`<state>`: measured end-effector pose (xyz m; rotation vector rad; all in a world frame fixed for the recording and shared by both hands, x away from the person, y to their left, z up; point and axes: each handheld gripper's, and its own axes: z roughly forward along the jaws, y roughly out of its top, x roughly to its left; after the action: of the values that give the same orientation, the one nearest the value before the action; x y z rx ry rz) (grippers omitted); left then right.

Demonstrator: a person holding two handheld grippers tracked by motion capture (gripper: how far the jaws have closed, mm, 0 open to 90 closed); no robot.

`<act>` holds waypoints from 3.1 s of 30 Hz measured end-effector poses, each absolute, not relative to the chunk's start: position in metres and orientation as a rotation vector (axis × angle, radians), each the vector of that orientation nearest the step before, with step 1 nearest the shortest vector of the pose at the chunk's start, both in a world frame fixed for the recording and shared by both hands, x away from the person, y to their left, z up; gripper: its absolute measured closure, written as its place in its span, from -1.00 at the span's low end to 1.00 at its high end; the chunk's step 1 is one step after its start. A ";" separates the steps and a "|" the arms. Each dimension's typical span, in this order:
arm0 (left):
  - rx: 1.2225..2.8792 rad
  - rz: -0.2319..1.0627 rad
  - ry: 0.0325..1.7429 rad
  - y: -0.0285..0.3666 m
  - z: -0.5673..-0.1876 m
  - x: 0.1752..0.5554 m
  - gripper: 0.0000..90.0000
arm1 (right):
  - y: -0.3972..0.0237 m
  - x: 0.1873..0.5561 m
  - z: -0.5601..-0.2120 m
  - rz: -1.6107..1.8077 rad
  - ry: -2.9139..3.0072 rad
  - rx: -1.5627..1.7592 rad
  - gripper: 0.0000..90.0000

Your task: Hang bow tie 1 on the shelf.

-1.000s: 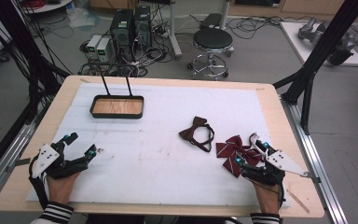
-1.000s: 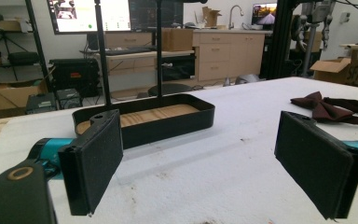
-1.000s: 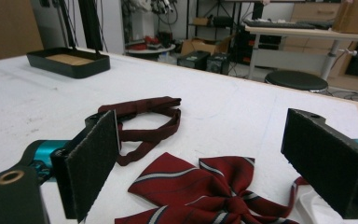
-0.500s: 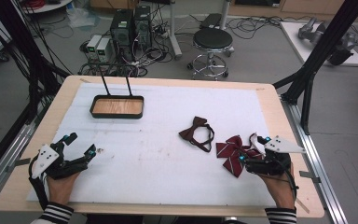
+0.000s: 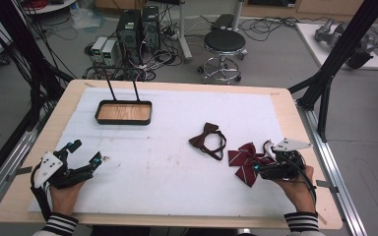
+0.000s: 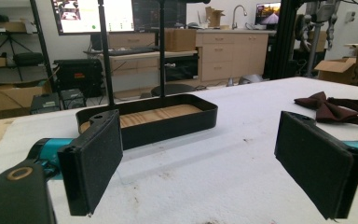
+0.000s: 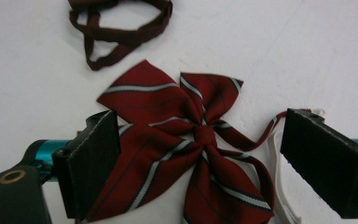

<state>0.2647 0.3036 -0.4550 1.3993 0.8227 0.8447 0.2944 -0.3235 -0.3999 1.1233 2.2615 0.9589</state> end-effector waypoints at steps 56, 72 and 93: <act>1.406 0.842 0.822 0.304 -0.455 0.265 -0.65 | -0.318 0.315 -0.424 0.731 2.521 1.225 0.85; 1.403 0.841 0.825 0.304 -0.455 0.265 -0.65 | -0.318 0.306 -0.407 0.991 2.352 1.167 0.85; 1.395 0.826 0.829 0.305 -0.455 0.266 -0.65 | -0.274 0.305 -0.372 1.501 2.138 0.965 0.84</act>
<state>0.2657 0.3052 -0.4548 1.3953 0.8294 0.8264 0.3051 -0.2740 -0.3721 0.9654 2.1381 1.5012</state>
